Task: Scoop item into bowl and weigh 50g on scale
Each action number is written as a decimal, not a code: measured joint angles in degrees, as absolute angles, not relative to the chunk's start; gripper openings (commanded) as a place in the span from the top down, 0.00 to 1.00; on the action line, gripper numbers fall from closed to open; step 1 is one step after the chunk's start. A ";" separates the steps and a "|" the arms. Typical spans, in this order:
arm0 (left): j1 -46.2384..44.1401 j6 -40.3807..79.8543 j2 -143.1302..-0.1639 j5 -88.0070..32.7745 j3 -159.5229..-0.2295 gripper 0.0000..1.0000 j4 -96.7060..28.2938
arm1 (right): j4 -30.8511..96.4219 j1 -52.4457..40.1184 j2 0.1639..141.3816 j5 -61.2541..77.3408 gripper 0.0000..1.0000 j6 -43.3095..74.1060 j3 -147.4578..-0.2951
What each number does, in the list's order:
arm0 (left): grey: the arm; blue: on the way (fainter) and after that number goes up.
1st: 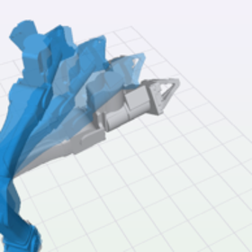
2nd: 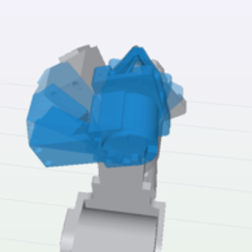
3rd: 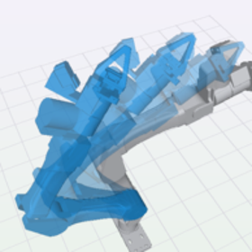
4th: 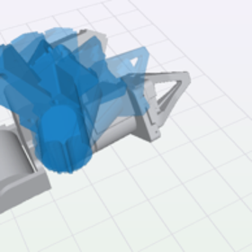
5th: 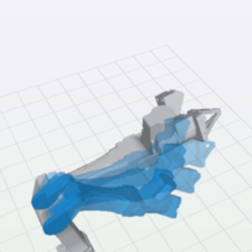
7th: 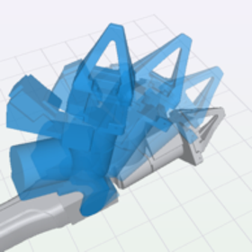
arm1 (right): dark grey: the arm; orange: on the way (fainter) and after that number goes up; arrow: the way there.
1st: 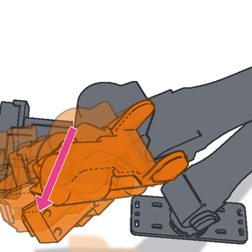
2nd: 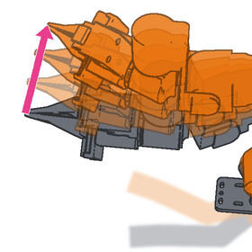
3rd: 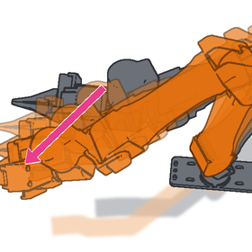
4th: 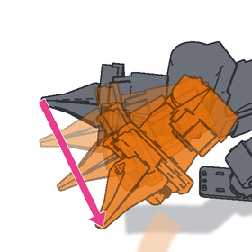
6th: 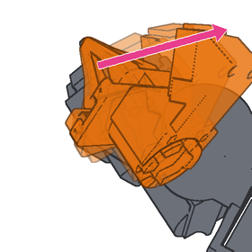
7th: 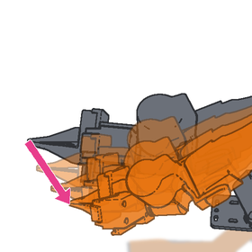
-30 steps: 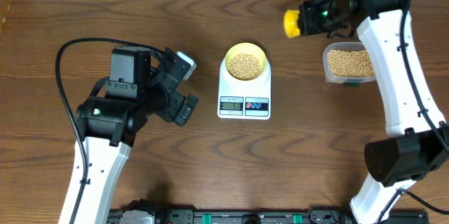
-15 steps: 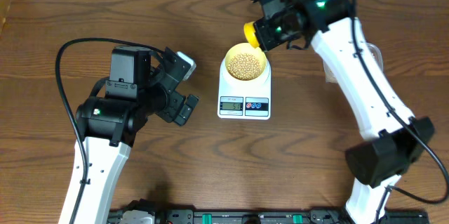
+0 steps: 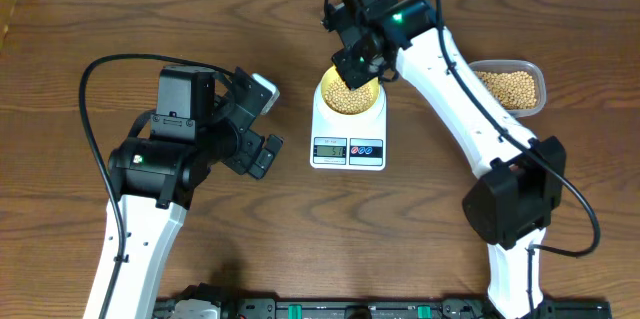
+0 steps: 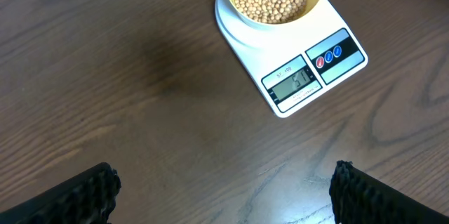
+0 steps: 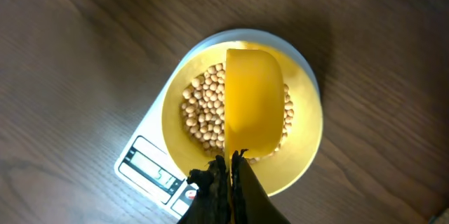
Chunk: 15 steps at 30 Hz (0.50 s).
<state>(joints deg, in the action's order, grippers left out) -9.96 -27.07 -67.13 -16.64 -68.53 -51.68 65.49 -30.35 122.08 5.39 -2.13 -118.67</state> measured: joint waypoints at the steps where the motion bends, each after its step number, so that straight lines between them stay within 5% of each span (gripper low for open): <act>1: -9.96 -27.09 -67.13 -16.64 -68.53 0.03 -51.68 | 65.52 -30.52 122.56 4.91 0.99 -2.13 -118.67; 15: -9.96 -27.09 -67.13 -16.64 -68.53 0.02 -51.68 | 65.52 -31.51 123.50 -1.96 0.99 -2.11 -118.65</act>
